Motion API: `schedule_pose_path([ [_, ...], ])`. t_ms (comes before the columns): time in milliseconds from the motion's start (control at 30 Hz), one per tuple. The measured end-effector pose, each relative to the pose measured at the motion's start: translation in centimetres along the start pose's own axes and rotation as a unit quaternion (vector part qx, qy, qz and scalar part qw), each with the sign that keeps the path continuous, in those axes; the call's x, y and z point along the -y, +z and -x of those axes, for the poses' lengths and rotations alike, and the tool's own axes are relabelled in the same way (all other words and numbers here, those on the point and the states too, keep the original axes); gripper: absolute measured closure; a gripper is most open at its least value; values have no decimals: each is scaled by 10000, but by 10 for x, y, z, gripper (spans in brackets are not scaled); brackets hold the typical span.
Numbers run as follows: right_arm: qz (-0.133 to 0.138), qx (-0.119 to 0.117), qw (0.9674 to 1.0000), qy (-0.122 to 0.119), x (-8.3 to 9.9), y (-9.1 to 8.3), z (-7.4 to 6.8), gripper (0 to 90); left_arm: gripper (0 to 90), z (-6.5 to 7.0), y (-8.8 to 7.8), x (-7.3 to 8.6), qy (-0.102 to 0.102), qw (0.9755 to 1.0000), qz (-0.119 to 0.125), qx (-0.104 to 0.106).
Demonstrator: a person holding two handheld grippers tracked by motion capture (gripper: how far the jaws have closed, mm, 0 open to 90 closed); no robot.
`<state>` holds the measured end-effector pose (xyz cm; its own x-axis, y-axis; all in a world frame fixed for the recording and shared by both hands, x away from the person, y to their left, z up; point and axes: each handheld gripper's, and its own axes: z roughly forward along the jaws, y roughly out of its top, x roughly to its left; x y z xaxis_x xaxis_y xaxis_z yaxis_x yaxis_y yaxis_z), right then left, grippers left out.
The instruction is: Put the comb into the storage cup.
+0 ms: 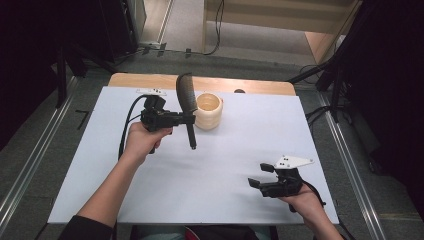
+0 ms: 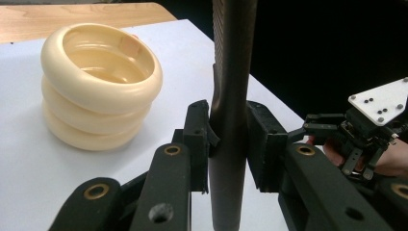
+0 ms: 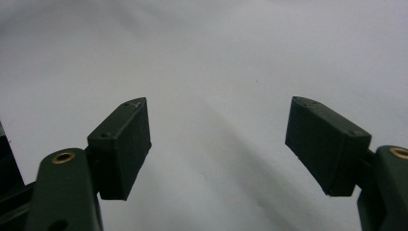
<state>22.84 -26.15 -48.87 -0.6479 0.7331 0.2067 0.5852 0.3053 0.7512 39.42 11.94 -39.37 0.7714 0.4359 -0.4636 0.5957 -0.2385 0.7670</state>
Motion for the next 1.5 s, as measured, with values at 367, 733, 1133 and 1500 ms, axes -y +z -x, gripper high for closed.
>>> schedule_pose_path([
  [367,-18,-10,10000,27,0,1,1,222,732,-1,7,-14,107,9999,82,-75],
  [733,27,-28,10000,34,0,2,1,222,732,-7,14,-30,153,9998,97,-120],
  [1133,70,-33,10000,35,-1,1,1,222,732,-14,23,-40,135,9994,179,-262],
  [1500,79,-60,9999,34,-3,0,2,222,733,-16,27,-60,190,9988,312,-311],
])
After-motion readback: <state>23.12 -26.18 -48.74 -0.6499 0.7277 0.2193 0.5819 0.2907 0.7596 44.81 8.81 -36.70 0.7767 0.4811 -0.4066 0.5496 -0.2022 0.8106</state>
